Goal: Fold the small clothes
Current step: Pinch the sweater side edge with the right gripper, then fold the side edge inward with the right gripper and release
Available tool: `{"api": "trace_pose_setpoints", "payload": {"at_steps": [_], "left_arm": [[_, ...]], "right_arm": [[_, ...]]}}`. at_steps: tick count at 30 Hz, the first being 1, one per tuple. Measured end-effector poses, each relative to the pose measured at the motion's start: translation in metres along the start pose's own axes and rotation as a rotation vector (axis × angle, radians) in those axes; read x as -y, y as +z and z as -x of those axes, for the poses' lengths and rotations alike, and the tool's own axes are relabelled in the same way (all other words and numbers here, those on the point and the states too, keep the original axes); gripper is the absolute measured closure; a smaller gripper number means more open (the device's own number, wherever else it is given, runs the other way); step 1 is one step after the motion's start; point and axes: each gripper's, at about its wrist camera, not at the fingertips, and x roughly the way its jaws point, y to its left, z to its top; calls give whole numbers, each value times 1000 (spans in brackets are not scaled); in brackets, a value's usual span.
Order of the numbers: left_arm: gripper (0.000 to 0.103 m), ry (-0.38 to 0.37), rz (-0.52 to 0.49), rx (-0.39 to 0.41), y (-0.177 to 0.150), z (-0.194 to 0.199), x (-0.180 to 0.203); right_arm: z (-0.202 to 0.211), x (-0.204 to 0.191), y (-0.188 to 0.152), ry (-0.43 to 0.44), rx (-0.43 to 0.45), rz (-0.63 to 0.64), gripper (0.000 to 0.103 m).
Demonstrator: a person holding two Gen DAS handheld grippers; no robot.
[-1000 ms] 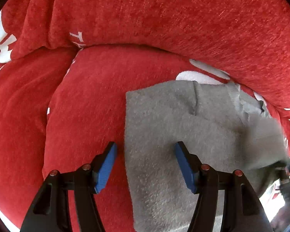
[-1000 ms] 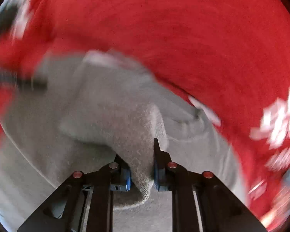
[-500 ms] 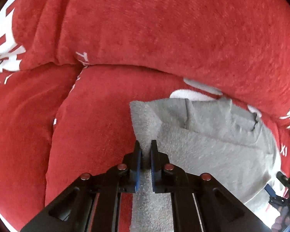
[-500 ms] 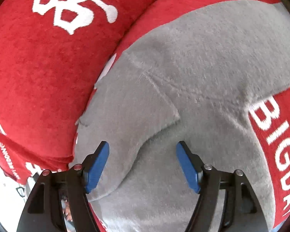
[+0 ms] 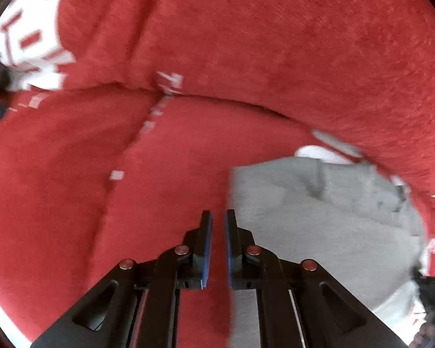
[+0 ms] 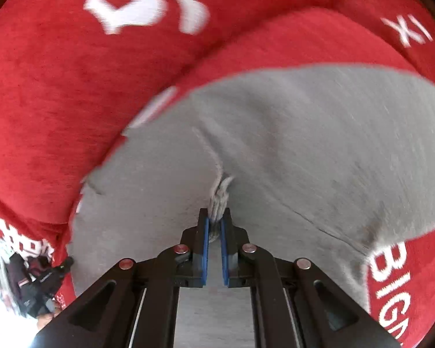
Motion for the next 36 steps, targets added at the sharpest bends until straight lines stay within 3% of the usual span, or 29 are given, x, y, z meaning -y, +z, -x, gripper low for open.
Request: {"api": "trace_pose_setpoints", "payload": {"at_steps": [2, 4, 6, 7, 8, 10, 13, 17, 21, 22, 25, 27, 30, 32, 36], "left_arm": [[93, 40, -22, -16, -3, 5, -3], [93, 32, -34, -27, -9, 13, -8], [93, 4, -55, -29, -19, 27, -11], [93, -15, -68, -30, -24, 33, -12], [93, -37, -83, -35, -32, 39, -11], [93, -67, -117, -47, -45, 46, -6], [93, -110, -197, -47, -68, 59, 11], [93, -130, -224, -44, -76, 56, 35], [93, -48, -232, -80, -78, 28, 44], [93, -31, -233, -90, -80, 22, 44], [93, -18, -253, -83, -85, 22, 46], [93, 8, -277, -96, -86, 25, 48], [93, 22, -291, -112, -89, 32, 54], [93, 11, -300, -119, -93, 39, 63], [93, -13, -348, -126, -104, 52, 96]], "right_arm": [[-2, -2, 0, 2, 2, 6, 94], [-2, -2, 2, 16, -15, -4, 92], [-1, -2, 5, 62, -39, -27, 79], [1, -2, 5, 81, -43, -31, 66], [1, -4, 5, 80, -46, -27, 63], [-3, -13, 6, 47, -56, 12, 63], [-4, -23, 7, -25, -65, 65, 96], [9, -31, 8, -18, -24, 112, 96], [-3, -21, 6, -129, -45, 122, 95], [-1, -16, 5, -118, -35, 106, 95], [9, -14, 2, -170, -29, 123, 86], [15, -10, 0, -211, -37, 136, 85], [29, 7, -8, -207, -66, 96, 84], [39, 19, -13, -191, -79, 64, 75], [59, 39, -28, -138, -102, 20, 67]]}}
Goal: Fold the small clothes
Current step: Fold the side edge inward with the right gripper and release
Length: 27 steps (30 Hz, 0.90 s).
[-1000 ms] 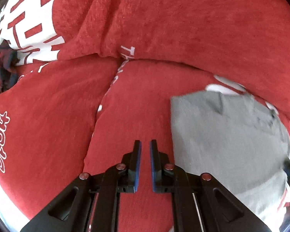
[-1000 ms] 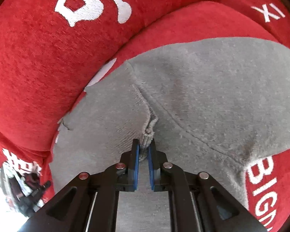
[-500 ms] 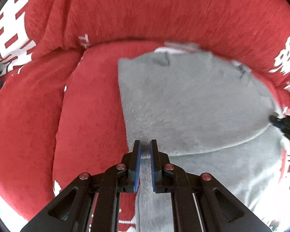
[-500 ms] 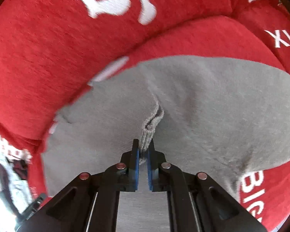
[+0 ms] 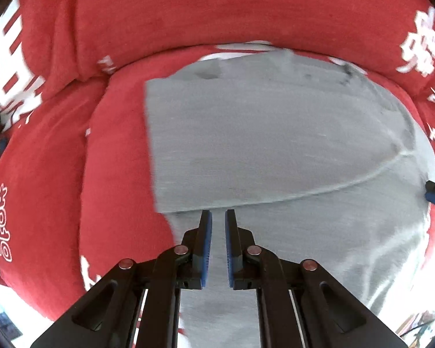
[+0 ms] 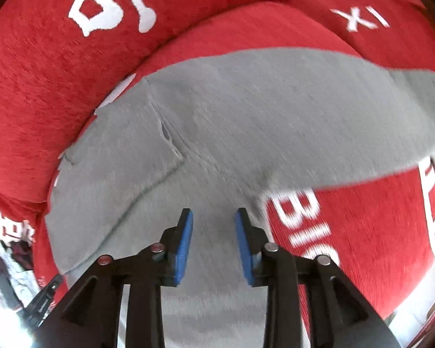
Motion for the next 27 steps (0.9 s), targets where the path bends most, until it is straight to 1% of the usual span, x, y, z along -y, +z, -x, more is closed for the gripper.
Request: {"api": "trace_pose_setpoints", "payload": {"at_steps": [2, 5, 9, 16, 20, 23, 24, 25, 26, 27], "left_arm": [[93, -22, -28, -10, 1, 3, 22], [93, -52, -73, -41, 1, -1, 59], [93, -60, -125, -55, 2, -5, 101], [93, -83, -138, -74, 1, -6, 148], [93, -50, -206, -92, -1, -13, 175], [92, -53, -243, -106, -1, -19, 191], [88, -51, -249, -105, -1, -19, 195], [49, -46, -254, -106, -1, -19, 199], [0, -33, -252, -107, -1, -20, 204], [3, -18, -243, -85, 0, -17, 207]], "right_arm": [[5, 8, -7, 19, -14, -13, 62], [10, 18, -14, 43, -28, -30, 61], [15, 34, -18, 65, -36, -44, 59], [17, 65, -21, 110, -42, -103, 56], [22, 89, -19, 125, -28, -154, 56], [26, 108, -18, 133, -16, -196, 56], [27, 114, -17, 135, -12, -210, 56], [29, 121, -17, 138, -5, -224, 56], [31, 126, -17, 142, 1, -236, 56], [33, 133, -16, 147, 8, -249, 56]]}}
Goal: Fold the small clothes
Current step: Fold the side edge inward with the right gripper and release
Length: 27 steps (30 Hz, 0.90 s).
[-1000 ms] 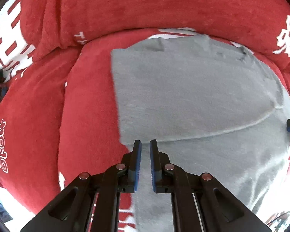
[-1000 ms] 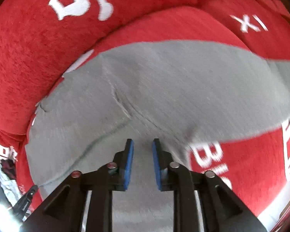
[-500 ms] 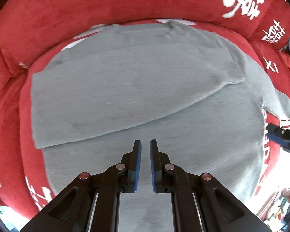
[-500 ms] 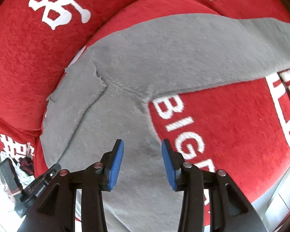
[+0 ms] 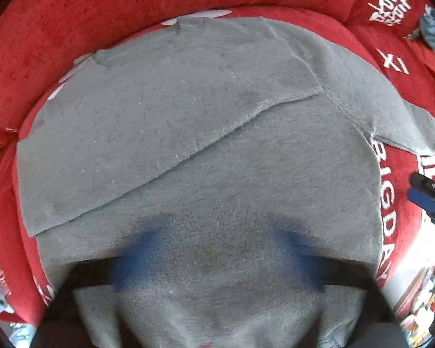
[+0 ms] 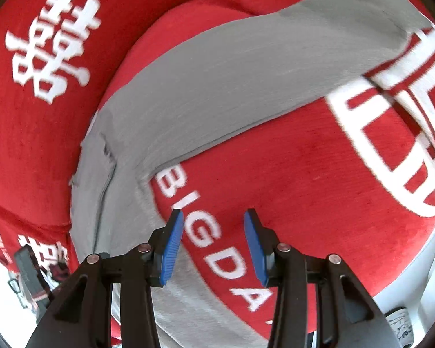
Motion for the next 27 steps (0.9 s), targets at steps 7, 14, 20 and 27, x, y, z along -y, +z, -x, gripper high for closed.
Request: {"api": "trace_pose_setpoints", "payload": {"at_steps": [7, 14, 20, 27], "left_arm": [[2, -8, -44, 14, 11, 2, 24], [2, 10, -47, 18, 36, -4, 37], [2, -61, -47, 9, 48, -8, 52], [2, -81, -28, 30, 63, -13, 72]], "right_arm": [[16, 36, 16, 29, 49, -102, 47], [35, 73, 42, 24, 143, -197, 47], [45, 113, 63, 31, 239, -323, 46], [44, 142, 83, 155, 324, -458, 46]]}}
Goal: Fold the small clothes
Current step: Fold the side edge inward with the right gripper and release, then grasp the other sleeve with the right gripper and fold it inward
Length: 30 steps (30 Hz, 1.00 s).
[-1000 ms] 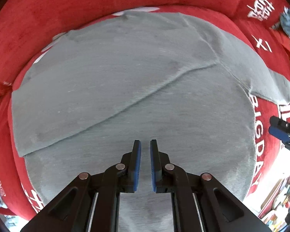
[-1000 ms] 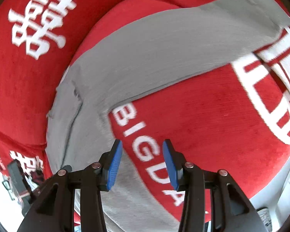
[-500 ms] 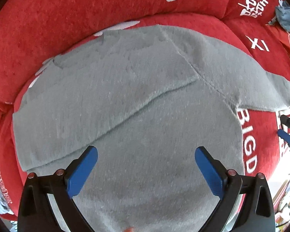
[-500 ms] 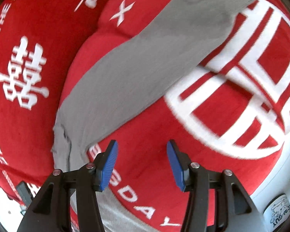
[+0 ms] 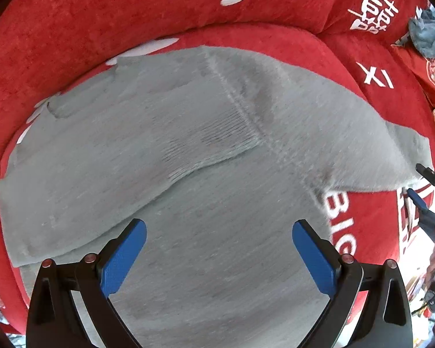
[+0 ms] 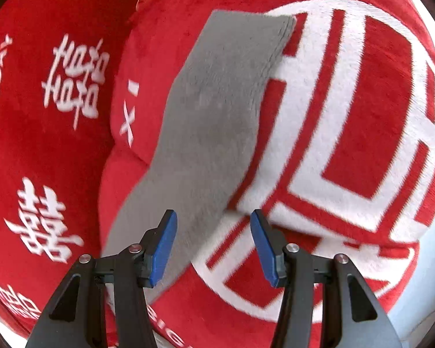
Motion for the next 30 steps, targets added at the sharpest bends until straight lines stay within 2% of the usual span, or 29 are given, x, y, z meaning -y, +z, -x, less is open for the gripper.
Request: {"api": "trace_pose_setpoints", "payload": {"at_steps": [5, 13, 15, 16, 17, 18, 22, 24, 26, 30], "left_arm": [[2, -13, -2, 27, 9, 0, 10], [2, -40, 50, 43, 11, 7, -4], [2, -41, 67, 52, 10, 9, -11], [2, -35, 73, 55, 9, 10, -15], [2, -31, 83, 56, 8, 11, -21], [2, -30, 91, 55, 7, 11, -25], [2, -42, 123, 64, 2, 15, -44], [2, -5, 131, 82, -1, 19, -55], [2, 18, 144, 99, -4, 25, -72], [2, 7, 200, 120, -11, 36, -112]], "right_arm": [[-8, 5, 17, 46, 23, -72, 46], [-15, 3, 28, 132, 19, -150, 47], [-19, 1, 26, 154, 2, -165, 62], [-21, -2, 26, 163, -9, -168, 85], [-22, -4, 25, 172, -14, -167, 97], [-23, -8, 23, 189, -18, -162, 97], [-22, -42, 15, 273, -37, -75, 97], [-22, -65, 9, 310, -56, -17, 97], [-23, -99, -2, 347, -81, 74, 97], [-30, -166, -37, 415, -153, 260, 97]]}}
